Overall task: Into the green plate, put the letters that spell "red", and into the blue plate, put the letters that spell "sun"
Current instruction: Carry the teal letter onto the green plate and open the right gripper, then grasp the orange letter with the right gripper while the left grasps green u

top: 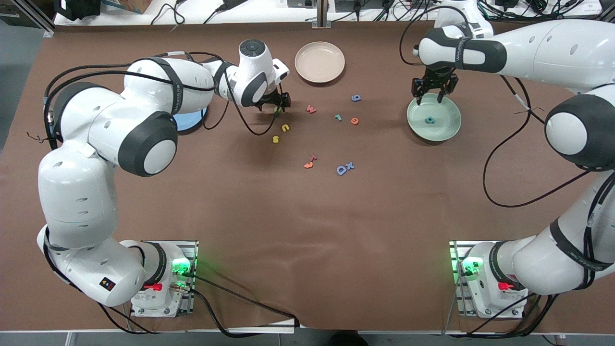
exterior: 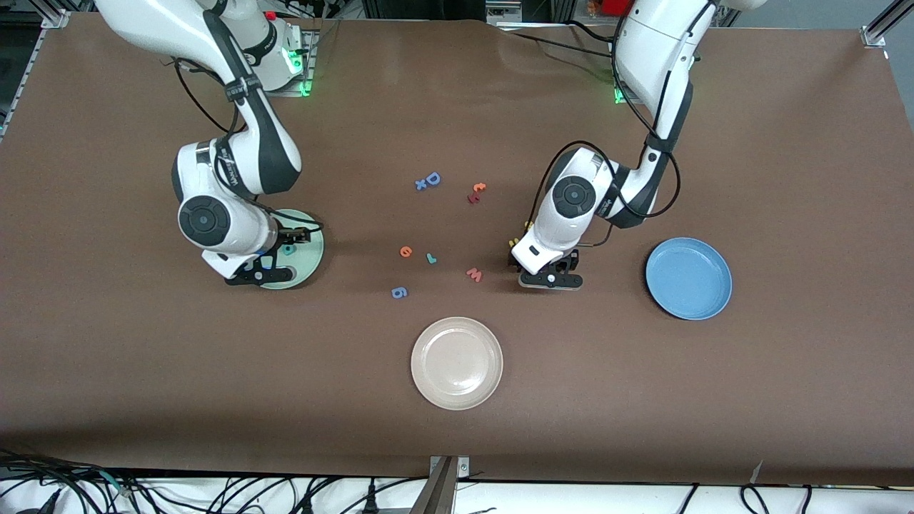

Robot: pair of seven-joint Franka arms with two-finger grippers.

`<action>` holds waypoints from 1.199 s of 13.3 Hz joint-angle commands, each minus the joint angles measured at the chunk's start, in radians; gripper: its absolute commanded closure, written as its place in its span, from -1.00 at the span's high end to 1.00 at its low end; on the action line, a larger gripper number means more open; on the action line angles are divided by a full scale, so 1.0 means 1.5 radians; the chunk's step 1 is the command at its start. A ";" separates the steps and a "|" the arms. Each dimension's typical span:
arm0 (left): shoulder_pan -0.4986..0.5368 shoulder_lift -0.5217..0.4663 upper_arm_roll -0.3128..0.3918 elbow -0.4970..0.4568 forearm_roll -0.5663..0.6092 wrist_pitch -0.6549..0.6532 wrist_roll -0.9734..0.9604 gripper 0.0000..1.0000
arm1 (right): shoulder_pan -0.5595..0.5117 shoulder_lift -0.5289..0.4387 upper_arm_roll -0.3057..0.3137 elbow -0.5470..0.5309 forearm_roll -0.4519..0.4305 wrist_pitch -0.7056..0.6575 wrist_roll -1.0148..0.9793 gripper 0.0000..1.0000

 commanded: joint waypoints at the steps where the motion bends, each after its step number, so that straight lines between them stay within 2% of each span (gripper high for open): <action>1: -0.015 0.017 0.014 0.016 0.018 0.008 -0.004 0.88 | 0.003 -0.001 0.036 0.020 0.034 -0.002 0.080 0.36; 3: -0.015 0.024 0.014 0.016 0.019 0.021 -0.004 0.88 | 0.004 0.002 0.063 0.028 0.063 0.007 0.158 0.30; 6: -0.016 0.027 0.015 0.016 0.021 0.027 -0.003 0.85 | 0.030 0.012 0.089 0.029 0.068 0.075 0.259 0.15; 8: -0.016 0.027 0.015 0.016 0.022 0.027 -0.003 0.58 | 0.068 0.044 0.089 0.029 0.071 0.152 0.363 0.13; 10: -0.016 0.026 0.016 0.016 0.022 0.027 -0.003 0.18 | 0.104 0.075 0.088 0.029 0.069 0.222 0.462 0.13; 12: -0.016 0.027 0.016 0.016 0.022 0.028 -0.004 0.16 | 0.120 0.099 0.086 0.029 0.061 0.253 0.495 0.13; 15: -0.018 0.027 0.016 0.016 0.022 0.031 -0.004 -0.04 | 0.136 0.135 0.079 0.029 0.052 0.307 0.523 0.12; 16: -0.018 0.026 0.016 0.016 0.022 0.031 -0.004 -0.05 | 0.140 0.147 0.074 0.029 0.036 0.324 0.536 0.11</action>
